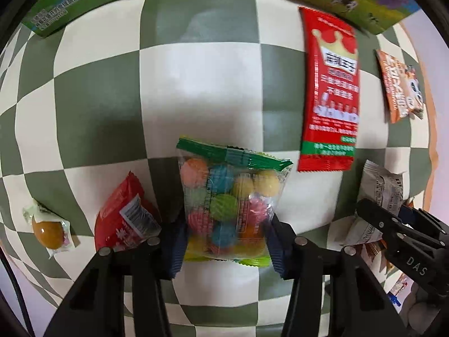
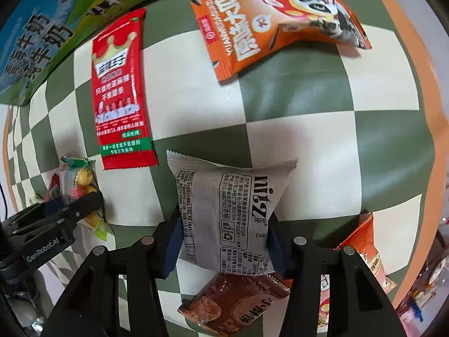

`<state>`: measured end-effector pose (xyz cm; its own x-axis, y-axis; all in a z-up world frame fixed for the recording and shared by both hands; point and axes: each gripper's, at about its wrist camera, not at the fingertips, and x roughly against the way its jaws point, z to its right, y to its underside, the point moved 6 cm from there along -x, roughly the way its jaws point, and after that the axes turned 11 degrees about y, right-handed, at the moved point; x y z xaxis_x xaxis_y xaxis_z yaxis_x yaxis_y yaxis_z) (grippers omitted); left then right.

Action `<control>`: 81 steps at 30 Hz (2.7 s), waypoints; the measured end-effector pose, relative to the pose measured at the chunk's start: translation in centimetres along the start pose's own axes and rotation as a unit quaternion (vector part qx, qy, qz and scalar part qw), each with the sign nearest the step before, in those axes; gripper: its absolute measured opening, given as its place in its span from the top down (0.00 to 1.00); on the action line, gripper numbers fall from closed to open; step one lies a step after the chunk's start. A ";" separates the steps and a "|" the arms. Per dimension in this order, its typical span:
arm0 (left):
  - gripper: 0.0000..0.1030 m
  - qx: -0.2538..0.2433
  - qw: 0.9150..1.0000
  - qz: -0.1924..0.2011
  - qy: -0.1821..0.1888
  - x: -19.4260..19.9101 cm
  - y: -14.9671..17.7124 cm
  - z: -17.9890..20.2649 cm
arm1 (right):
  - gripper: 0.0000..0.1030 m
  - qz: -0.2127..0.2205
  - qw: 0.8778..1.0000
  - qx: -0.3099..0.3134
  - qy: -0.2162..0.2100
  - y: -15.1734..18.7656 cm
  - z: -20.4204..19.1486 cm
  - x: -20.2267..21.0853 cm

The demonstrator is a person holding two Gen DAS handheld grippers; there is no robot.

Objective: Organize snacks
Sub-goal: 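Carry both packets into the cardboard box and open both tools to release, then move both tools back over the snacks on the checkered cloth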

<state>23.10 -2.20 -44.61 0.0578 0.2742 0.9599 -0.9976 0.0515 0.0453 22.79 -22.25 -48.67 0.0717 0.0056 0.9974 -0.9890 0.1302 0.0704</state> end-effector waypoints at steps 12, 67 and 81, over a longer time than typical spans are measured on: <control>0.55 -0.006 0.993 0.081 0.088 11.6 -0.6 2.8 | 0.47 0.093 0.990 0.033 -0.104 -1.1 -2.2 13.2; 0.40 -0.011 0.984 0.179 -0.002 22.7 -15.3 -3.0 | 0.22 0.181 0.980 0.061 -0.063 -17.7 -12.9 20.4; 0.15 -0.055 0.959 0.279 -0.004 27.9 -8.9 1.3 | 0.05 0.296 0.954 0.045 -0.005 -11.8 -9.6 28.0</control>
<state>33.55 3.79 -17.86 -0.4843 0.2819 0.8282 -0.8632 0.0004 -0.5049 37.75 -14.09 -21.72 -0.5033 0.0420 0.8631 -0.8632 0.0213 -0.5044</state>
